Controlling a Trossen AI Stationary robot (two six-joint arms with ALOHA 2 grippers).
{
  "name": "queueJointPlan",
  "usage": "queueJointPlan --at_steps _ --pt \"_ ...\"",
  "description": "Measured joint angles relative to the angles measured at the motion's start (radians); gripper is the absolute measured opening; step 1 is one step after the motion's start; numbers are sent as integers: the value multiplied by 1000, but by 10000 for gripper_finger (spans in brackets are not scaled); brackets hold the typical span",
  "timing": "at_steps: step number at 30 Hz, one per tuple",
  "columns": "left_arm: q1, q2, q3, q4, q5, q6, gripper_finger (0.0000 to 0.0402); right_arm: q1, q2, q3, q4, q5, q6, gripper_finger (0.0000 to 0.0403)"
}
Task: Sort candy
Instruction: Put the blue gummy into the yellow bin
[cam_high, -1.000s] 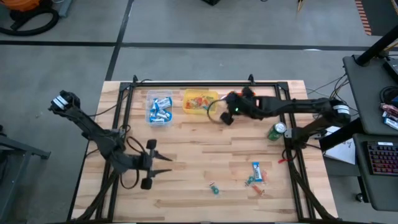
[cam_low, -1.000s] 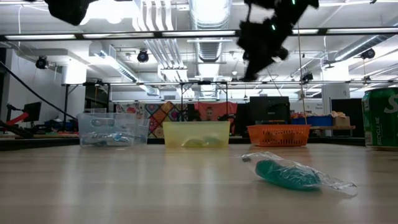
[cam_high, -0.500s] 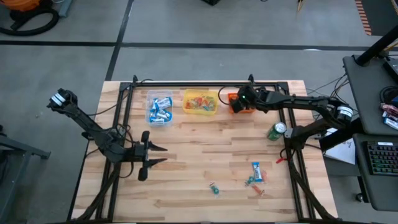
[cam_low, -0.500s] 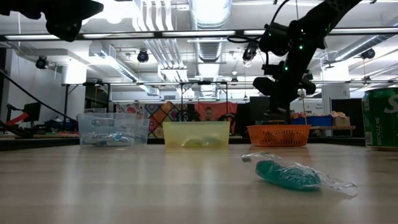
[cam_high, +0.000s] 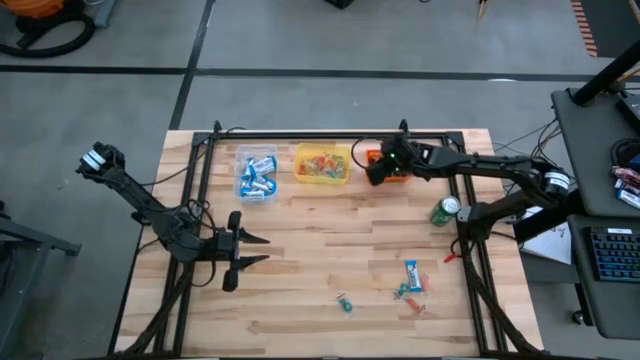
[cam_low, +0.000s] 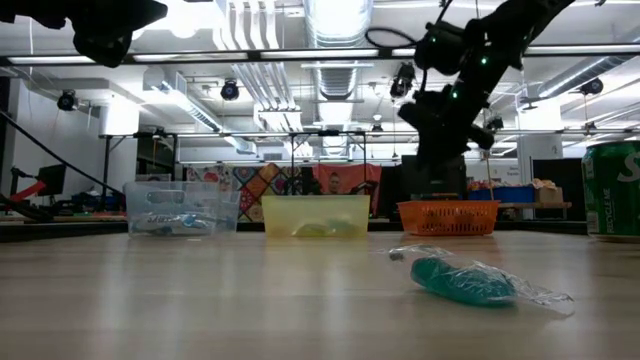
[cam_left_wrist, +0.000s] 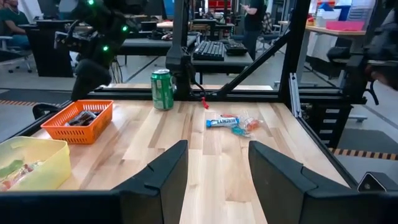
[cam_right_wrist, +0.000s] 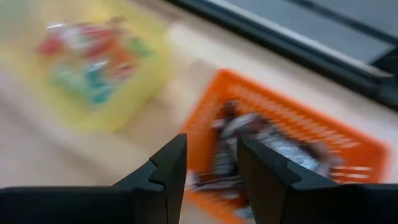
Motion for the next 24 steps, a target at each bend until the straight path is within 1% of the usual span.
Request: queueJointPlan --at_steps 5,8,9,14,18,21,24 --pt "0 0 0 -4 0 -1 153 92 -24 4 10 -124 -1 132" --pt "0 0 0 -12 0 -1 153 181 -29 4 10 -197 24 132" --pt "0 0 0 -13 0 -1 153 216 -29 4 10 -205 50 132" --pt "0 0 0 -13 0 -1 153 418 -8 3 24 -204 243 132" --pt "0 0 0 -12 0 -1 153 581 38 16 41 -191 356 132" --pt "0 0 0 -10 -1 -1 153 681 94 57 42 -162 436 132" --pt "0 0 0 -9 -1 -1 153 755 174 123 34 -152 479 132"
